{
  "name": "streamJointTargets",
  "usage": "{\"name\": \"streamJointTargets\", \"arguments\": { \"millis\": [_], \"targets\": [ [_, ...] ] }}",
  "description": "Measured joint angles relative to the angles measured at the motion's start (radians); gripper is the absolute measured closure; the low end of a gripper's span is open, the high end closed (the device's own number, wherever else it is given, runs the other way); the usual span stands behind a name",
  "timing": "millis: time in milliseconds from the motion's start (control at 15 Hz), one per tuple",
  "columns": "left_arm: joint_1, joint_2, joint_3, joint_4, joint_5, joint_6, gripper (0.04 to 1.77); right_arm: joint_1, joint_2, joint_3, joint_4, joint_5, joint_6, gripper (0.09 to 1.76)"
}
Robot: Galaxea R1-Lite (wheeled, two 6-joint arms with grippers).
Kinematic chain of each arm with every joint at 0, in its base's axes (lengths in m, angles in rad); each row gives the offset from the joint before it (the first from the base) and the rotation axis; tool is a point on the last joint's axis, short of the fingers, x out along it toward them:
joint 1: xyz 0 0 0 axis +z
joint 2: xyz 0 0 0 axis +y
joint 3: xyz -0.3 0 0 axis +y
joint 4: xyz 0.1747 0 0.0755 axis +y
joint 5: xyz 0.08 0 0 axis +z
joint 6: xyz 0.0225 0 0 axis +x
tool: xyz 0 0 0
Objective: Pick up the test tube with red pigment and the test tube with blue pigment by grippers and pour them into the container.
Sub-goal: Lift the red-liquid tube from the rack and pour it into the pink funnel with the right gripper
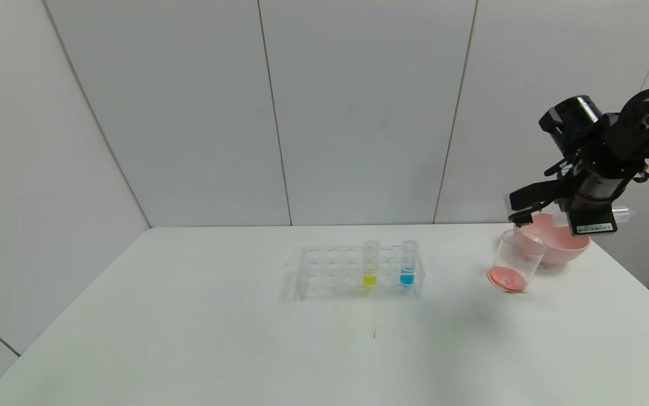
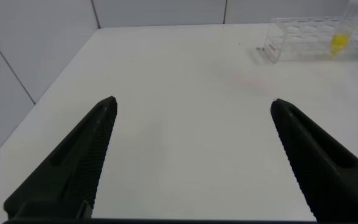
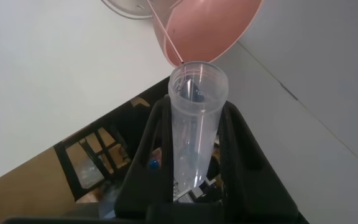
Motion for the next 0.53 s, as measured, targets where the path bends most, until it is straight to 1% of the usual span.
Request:
{"name": "streamJointTargets", "arguments": {
  "millis": [133, 400, 533],
  "targets": [
    [0.000, 0.000, 0.000, 0.000, 0.000, 0.000, 0.05, 0.012, -0.003, 0.000, 0.002, -0.009, -0.007, 1.36],
    [0.000, 0.000, 0.000, 0.000, 0.000, 0.000, 0.05, 0.028, -0.004, 0.000, 0.020, -0.086, -0.023, 1.36],
    [0.000, 0.000, 0.000, 0.000, 0.000, 0.000, 0.05, 0.037, -0.005, 0.000, 0.027, -0.094, -0.022, 1.36]
  ]
}}
